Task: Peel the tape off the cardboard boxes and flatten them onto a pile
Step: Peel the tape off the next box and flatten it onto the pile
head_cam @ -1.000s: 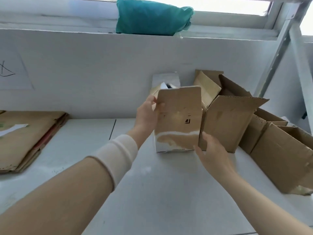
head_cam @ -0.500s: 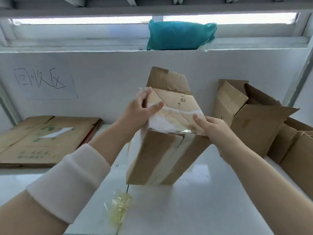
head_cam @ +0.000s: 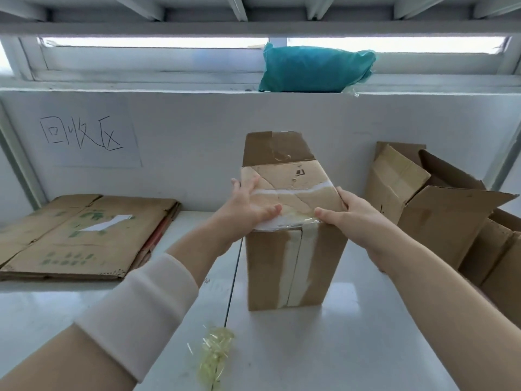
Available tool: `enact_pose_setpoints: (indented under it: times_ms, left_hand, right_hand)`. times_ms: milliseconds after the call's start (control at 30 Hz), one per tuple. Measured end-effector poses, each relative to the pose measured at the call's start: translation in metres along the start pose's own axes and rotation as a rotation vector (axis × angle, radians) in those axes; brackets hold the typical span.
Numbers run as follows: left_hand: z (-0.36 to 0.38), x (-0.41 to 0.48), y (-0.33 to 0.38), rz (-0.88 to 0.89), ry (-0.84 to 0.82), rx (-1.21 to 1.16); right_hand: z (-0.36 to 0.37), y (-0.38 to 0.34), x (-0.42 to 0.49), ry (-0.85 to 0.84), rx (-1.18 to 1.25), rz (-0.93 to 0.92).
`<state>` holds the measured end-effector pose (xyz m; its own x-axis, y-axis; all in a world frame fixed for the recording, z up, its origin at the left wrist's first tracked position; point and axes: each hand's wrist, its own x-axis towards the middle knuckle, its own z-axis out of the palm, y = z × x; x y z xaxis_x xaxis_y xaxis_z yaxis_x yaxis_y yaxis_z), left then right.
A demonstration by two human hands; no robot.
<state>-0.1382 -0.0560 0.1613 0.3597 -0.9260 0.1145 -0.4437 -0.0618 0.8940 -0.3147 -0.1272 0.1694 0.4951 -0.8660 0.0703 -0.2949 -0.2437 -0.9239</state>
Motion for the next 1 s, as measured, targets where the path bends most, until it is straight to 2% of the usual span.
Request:
enact_pose_setpoints:
  times_ms: [167,267,333,433,467,533,667,733,867,1000]
  left_hand:
    - [0.011,0.014,0.0,-0.036,-0.005,0.031]
    - [0.013,0.02,0.0,-0.058,0.02,0.036]
    - [0.011,0.023,-0.002,-0.079,0.032,0.006]
    - [0.01,0.025,-0.004,-0.091,0.039,-0.039]
    - [0.01,0.025,-0.005,-0.089,0.042,-0.044]
    - [0.011,0.024,-0.004,-0.082,0.049,-0.047]
    - [0.013,0.023,-0.004,-0.064,0.063,-0.053]
    - [0.013,0.023,-0.004,-0.065,0.066,-0.051]
    - [0.013,0.022,-0.004,-0.071,0.072,-0.046]
    - [0.012,0.023,-0.006,-0.092,0.07,-0.056]
  right_hand:
    - [-0.001,-0.001,0.012,0.038,0.095,0.131]
    - [0.004,-0.008,0.018,0.07,0.021,0.15]
    - [0.005,-0.009,0.018,0.143,-0.127,0.105]
    - [0.002,-0.014,0.008,0.344,-0.599,-0.067]
    - [0.003,-0.017,0.003,0.358,-0.745,-0.117]
    - [0.008,-0.022,-0.001,0.301,-0.903,-0.125]
    - [0.021,-0.03,0.004,0.171,-0.982,-0.072]
    - [0.025,-0.031,0.008,0.122,-0.926,-0.084]
    - [0.018,-0.027,0.019,-0.006,-0.583,-0.196]
    - [0.004,-0.029,0.022,-0.094,-0.655,-0.281]
